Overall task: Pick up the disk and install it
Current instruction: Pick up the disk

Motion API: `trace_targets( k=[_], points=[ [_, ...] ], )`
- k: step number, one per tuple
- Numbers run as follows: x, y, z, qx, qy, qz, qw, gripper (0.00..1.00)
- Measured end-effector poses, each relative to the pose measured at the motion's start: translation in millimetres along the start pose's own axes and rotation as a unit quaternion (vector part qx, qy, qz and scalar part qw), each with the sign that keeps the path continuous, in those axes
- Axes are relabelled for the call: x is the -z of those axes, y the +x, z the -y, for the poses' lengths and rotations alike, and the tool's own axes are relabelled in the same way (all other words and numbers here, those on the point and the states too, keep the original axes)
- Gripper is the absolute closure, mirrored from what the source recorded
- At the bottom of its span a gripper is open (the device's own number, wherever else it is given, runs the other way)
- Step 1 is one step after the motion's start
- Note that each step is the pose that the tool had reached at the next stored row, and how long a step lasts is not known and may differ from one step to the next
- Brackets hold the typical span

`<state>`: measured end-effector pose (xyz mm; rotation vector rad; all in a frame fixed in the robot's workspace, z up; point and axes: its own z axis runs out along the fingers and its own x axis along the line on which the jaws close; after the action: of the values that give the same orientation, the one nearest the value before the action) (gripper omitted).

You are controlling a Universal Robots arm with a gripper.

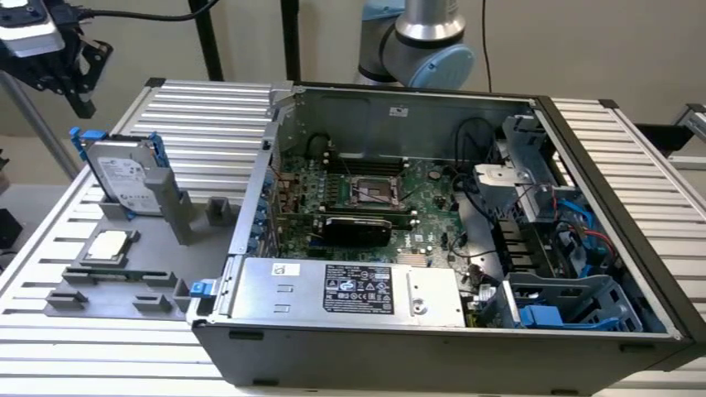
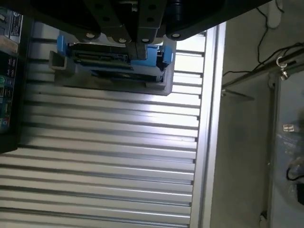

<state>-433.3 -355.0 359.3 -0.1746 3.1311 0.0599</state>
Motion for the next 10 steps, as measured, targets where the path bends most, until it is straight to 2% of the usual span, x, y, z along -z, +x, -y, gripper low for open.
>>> trace_targets(
  k=[5, 10],
  points=[
    [-0.6, 0.0, 0.0, 0.045, -0.0003, -0.0016, 0.999, 1.0],
    [-0.7, 0.0, 0.0, 0.091, -0.0006, -0.0031, 0.9959, 1.0]
  ],
)
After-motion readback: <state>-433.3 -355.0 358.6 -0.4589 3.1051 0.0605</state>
